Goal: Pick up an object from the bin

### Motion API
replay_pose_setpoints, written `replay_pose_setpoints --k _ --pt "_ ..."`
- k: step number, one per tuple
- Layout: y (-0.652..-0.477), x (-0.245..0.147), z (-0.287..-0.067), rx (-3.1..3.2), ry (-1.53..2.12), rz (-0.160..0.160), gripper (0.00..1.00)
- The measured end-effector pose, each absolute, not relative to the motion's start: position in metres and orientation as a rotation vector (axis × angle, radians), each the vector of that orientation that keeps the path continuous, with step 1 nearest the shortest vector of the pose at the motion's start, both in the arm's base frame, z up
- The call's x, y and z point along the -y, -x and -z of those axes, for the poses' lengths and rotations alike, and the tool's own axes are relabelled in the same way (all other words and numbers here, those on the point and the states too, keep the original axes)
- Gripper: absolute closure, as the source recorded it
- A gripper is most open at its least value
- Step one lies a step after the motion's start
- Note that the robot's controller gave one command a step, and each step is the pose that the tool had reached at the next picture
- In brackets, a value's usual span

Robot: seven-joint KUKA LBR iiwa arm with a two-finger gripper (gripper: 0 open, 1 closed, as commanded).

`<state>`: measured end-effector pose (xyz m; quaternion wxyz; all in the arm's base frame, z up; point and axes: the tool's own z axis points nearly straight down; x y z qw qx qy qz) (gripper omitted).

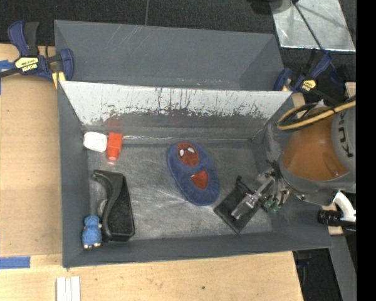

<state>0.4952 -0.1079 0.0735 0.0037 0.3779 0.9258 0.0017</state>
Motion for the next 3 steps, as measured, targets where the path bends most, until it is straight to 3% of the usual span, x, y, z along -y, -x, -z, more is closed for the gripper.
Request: replay_pose_setpoints --k 1,2,3 --pt "-0.497 0.108 -0.075 -2.905 -1.18 -0.002 0.0" --pt "-0.501 0.111 -0.079 -2.889 -1.176 0.0 1.0" --pt "-0.503 0.112 -0.135 -2.904 -1.178 -0.001 1.0"
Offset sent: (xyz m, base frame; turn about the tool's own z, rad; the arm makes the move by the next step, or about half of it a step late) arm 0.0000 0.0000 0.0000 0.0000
